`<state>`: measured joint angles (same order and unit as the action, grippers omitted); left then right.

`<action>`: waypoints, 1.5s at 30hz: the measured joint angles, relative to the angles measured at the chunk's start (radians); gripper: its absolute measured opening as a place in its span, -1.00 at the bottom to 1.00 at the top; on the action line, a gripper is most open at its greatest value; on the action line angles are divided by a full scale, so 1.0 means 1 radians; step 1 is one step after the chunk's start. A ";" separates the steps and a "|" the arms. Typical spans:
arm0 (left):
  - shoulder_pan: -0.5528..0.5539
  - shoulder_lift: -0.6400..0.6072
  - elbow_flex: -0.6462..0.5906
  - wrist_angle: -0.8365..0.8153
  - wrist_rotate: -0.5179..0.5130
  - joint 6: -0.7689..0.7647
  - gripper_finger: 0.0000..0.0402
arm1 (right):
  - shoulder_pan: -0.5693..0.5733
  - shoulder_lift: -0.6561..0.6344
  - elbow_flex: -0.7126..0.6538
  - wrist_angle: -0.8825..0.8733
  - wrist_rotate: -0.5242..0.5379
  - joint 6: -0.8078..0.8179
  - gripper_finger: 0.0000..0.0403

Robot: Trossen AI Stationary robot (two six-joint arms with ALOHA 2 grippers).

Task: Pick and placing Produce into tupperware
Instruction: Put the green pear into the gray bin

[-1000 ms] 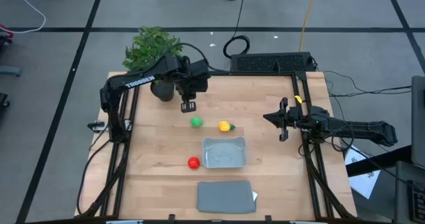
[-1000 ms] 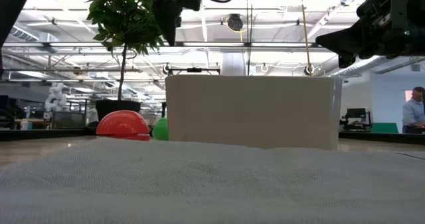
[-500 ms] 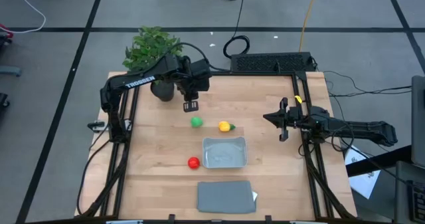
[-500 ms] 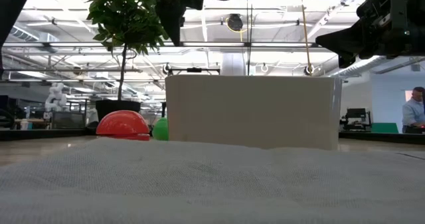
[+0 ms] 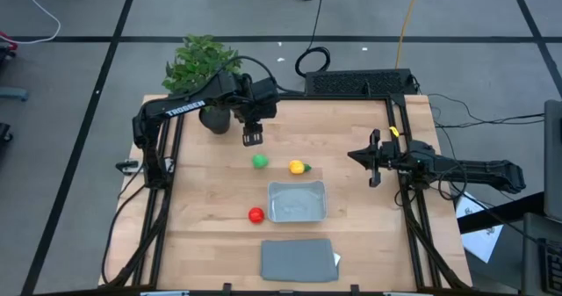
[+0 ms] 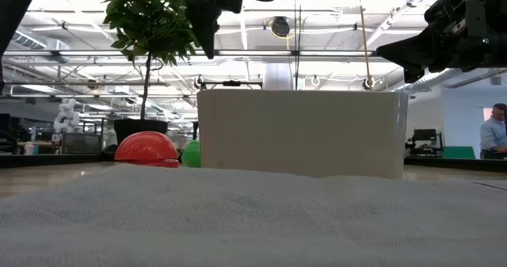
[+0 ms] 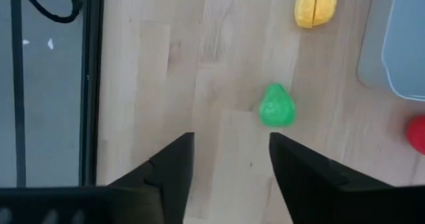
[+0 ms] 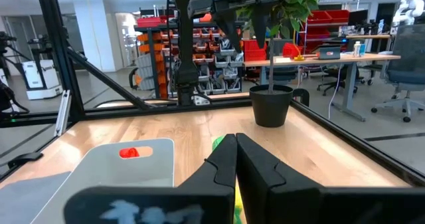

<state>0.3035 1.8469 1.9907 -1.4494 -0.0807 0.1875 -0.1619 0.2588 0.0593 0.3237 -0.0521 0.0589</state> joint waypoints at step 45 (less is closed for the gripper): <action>-0.064 0.168 -0.203 0.153 0.091 0.079 0.35 | 0.000 0.006 0.000 -0.069 -0.001 0.032 -1.00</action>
<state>0.2396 2.0152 1.7878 -1.2960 0.0106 0.2663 -0.1619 0.2649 0.0593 0.2547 -0.0528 0.0907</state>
